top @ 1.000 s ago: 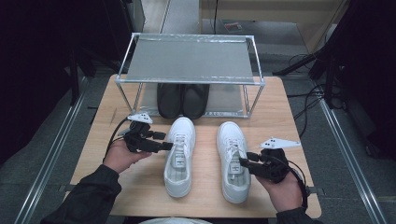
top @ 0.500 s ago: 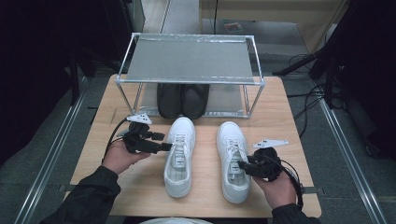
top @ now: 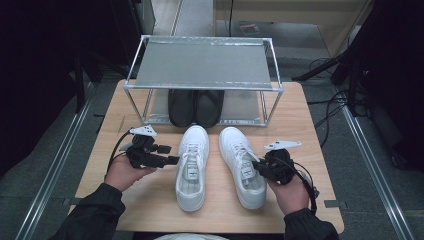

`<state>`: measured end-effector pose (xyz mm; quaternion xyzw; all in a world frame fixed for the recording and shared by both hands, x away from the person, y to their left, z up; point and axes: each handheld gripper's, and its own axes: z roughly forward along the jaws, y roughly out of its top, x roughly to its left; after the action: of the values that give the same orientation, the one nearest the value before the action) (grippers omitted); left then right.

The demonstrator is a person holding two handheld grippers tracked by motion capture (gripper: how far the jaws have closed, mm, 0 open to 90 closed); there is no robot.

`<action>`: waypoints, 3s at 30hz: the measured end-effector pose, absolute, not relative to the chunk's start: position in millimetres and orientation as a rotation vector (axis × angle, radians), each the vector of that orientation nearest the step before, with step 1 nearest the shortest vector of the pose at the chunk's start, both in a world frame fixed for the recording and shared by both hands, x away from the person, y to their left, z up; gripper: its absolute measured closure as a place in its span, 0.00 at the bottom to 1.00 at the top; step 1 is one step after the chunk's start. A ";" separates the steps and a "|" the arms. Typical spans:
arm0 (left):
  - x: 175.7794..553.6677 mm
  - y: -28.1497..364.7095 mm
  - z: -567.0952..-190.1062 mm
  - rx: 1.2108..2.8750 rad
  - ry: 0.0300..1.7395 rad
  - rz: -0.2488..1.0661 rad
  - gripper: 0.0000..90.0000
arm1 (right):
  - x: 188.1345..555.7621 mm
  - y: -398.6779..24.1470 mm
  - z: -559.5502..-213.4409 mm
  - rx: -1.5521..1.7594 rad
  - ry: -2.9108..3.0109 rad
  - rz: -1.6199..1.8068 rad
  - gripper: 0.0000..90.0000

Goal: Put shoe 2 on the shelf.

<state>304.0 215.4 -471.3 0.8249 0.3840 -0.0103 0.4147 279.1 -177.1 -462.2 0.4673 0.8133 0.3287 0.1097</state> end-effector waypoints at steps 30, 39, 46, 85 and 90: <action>306.5 227.6 -484.1 2.081 1.008 -0.111 0.90 | 276.2 -174.6 -445.2 1.169 2.426 1.319 0.86; 310.3 215.0 -495.7 2.137 0.988 -0.110 0.97 | 299.8 -179.7 -464.7 1.268 2.487 1.245 1.00; 312.7 206.7 -505.3 2.160 0.998 -0.160 0.97 | 306.2 -173.3 -473.4 1.277 2.518 1.215 1.00; 286.3 154.4 -506.3 2.213 0.903 -0.185 1.00 | 321.0 -171.9 -477.4 1.287 2.484 1.143 1.00; 289.5 154.9 -507.0 2.210 0.876 -0.236 1.00 | 327.5 -180.0 -478.5 1.341 2.465 1.180 0.99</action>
<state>289.5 154.9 -507.0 0.8604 0.3410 -0.0920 0.3673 327.5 -180.0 -478.5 0.4401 0.8087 0.3871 0.0487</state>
